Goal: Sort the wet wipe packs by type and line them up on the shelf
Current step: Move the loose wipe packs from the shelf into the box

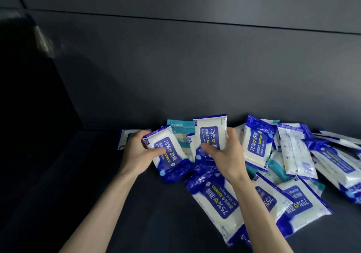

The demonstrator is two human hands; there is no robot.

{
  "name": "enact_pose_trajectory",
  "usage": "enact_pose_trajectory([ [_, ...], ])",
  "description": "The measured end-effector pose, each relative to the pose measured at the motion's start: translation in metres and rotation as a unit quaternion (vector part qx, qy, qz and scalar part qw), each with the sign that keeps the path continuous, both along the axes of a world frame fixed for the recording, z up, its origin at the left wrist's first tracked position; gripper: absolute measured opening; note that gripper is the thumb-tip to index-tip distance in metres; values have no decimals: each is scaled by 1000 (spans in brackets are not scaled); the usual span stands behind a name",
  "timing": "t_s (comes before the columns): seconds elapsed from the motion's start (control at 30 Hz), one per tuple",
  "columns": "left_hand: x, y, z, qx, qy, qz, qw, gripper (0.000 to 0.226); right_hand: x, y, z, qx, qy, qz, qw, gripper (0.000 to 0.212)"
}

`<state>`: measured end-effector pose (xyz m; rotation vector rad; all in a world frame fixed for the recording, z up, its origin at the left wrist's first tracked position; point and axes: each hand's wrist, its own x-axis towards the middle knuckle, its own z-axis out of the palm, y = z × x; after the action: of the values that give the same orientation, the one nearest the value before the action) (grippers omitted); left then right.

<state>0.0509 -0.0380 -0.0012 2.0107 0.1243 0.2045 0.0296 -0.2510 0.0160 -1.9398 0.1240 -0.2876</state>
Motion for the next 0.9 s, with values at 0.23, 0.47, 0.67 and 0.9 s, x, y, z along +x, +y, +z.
enact_pose_trajectory([
  [0.23, 28, 20, -7, 228, 52, -37, 971, 47, 15, 5, -16, 48, 40, 33, 998, 41],
  [0.47, 23, 17, -1, 352, 100, 1, 931, 90, 16, 5, -22, 61, 44, 48, 996, 45],
  [0.67, 15, 23, 0, 369, 163, -11, 915, 78, 12, 5, -21, 68, 17, 78, 994, 64],
  [0.9, -3, 27, 4, 40, 134, 13, 990, 62, 6, 7, -19, 80, 1, 86, 993, 59],
])
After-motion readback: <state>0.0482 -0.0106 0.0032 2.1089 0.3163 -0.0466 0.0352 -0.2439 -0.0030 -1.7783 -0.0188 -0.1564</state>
